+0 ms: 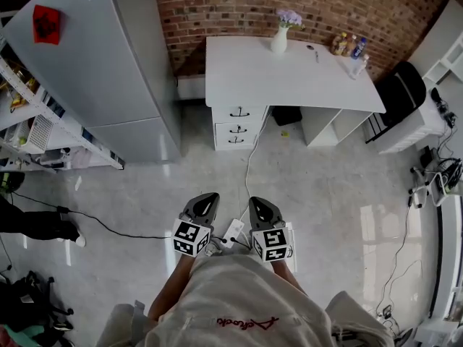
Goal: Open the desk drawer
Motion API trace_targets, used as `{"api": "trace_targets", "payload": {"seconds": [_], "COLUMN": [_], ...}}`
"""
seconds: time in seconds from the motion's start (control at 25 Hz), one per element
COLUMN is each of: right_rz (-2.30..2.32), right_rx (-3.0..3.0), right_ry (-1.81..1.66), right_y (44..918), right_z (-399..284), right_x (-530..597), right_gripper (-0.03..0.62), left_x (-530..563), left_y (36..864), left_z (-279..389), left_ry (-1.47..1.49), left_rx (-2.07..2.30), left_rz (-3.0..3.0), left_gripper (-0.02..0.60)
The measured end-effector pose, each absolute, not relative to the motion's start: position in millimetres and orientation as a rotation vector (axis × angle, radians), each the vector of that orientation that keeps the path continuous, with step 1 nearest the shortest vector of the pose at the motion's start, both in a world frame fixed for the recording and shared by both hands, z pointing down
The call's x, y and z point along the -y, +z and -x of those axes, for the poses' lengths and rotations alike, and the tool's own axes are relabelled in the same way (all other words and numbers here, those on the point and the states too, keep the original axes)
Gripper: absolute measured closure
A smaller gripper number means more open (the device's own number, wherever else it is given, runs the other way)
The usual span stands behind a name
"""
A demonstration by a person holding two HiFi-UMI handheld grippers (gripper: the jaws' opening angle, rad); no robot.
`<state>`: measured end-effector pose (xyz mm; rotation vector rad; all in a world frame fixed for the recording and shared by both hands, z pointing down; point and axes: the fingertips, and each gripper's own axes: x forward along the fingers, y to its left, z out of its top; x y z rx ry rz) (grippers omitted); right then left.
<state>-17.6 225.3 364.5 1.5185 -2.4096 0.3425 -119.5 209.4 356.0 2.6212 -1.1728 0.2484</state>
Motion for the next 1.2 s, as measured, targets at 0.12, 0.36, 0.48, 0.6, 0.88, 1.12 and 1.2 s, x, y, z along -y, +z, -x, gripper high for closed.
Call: {"api": "trace_targets", "payload": {"seconds": [0.12, 0.36, 0.48, 0.6, 0.88, 1.12, 1.2], "right_rz": [-1.542, -1.593, -1.616, -1.645, -1.609, -1.586, -1.572], "right_rx": [2.390, 2.353, 2.334, 2.315, 2.341, 2.363, 2.371], "right_ry": [0.355, 0.369, 0.380, 0.398, 0.406, 0.447, 0.456], "right_y": [367, 370, 374, 374, 381, 391, 393], "right_z": [32, 51, 52, 49, 53, 44, 40], "right_x": [-233, -254, -262, -264, -263, -246, -237], "right_gripper": [0.577, 0.577, 0.577, 0.577, 0.577, 0.577, 0.577], "left_x": [-214, -223, -227, -229, -228, -210, -202], "left_y": [357, 362, 362, 360, 364, 370, 371], "left_z": [132, 145, 144, 142, 142, 141, 137], "left_ry": [0.250, 0.245, 0.248, 0.250, 0.251, 0.248, 0.254], "left_rx": [1.135, 1.047, 1.006, 0.985, 0.991, 1.046, 1.059], "left_rz": [-2.637, -2.666, -2.689, -2.705, -2.699, -2.659, -2.651], "left_gripper": [0.569, 0.569, 0.569, 0.569, 0.569, 0.569, 0.569]}}
